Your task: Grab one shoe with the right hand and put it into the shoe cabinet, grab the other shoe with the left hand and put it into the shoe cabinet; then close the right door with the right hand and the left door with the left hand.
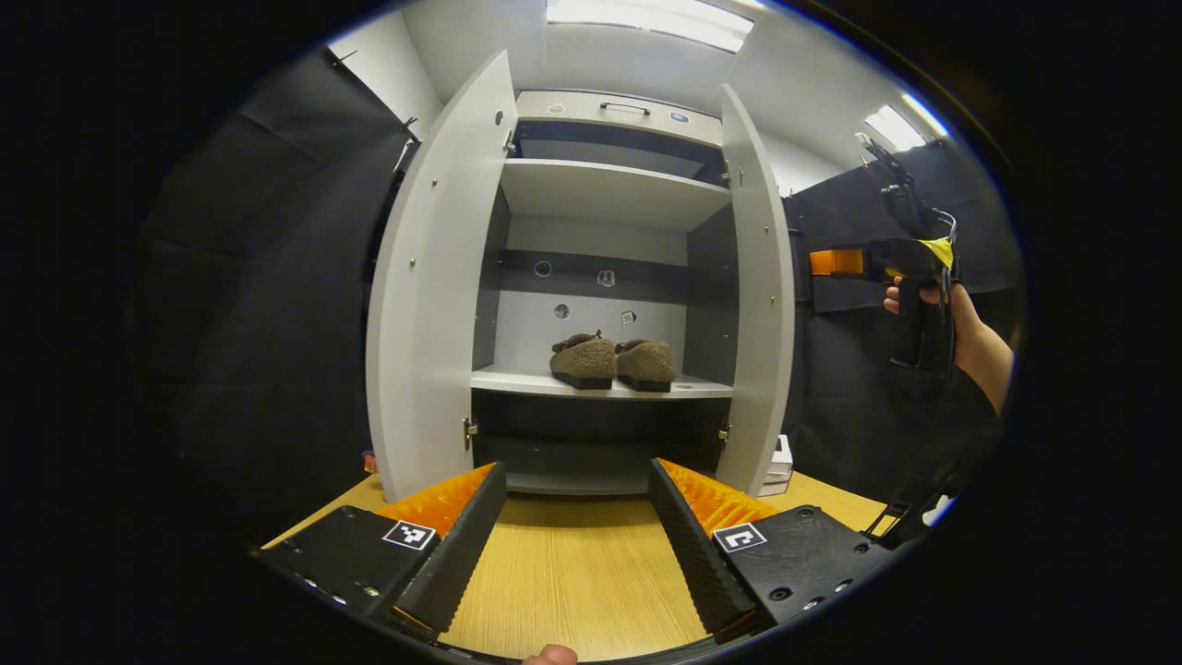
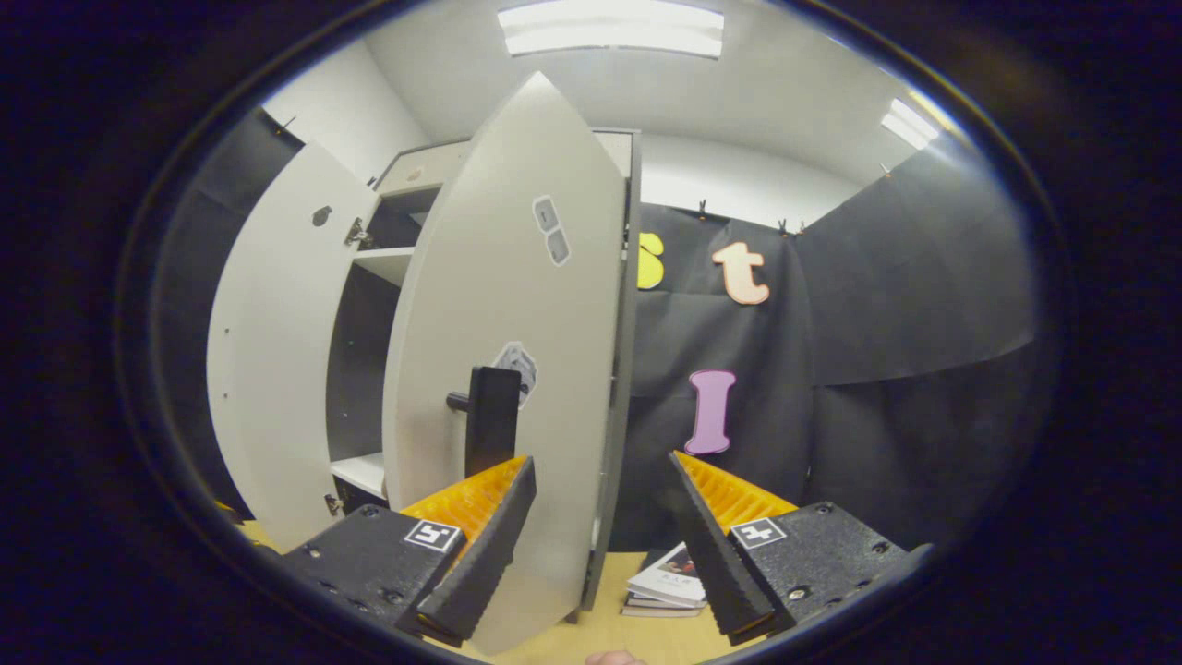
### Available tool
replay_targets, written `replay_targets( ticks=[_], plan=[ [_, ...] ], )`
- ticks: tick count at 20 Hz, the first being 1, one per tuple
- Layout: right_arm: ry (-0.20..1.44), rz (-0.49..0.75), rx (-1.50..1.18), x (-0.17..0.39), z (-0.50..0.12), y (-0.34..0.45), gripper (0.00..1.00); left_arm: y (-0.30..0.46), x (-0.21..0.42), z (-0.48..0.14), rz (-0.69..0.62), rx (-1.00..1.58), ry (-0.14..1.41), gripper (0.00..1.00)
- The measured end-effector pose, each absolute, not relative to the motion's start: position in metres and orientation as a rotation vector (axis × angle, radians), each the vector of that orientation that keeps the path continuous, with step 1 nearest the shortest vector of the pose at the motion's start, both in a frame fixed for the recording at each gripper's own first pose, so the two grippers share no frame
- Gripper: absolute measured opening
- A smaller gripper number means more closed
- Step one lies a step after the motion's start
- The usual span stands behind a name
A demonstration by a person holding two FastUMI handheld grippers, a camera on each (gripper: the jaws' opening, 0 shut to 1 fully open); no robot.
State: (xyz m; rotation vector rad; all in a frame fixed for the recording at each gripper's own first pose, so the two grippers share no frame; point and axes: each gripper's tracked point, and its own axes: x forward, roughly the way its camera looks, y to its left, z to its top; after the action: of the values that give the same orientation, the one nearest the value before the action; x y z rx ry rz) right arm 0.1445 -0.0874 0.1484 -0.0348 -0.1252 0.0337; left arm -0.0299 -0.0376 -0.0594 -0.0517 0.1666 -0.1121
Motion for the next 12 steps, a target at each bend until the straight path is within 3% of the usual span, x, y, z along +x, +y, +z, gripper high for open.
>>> replay_targets(
  ticks=[7, 12],
  plan=[
    [-0.138, 0.096, -0.032, 0.202, 0.140, -0.008, 0.92, -0.016, -0.033, -0.060, -0.045, -0.085, 0.172, 0.93],
    [-0.150, 0.111, -0.044, 0.185, 0.144, -0.008, 0.92, -0.018, -0.032, -0.059, -0.053, -0.086, 0.168, 0.94]
  ],
)
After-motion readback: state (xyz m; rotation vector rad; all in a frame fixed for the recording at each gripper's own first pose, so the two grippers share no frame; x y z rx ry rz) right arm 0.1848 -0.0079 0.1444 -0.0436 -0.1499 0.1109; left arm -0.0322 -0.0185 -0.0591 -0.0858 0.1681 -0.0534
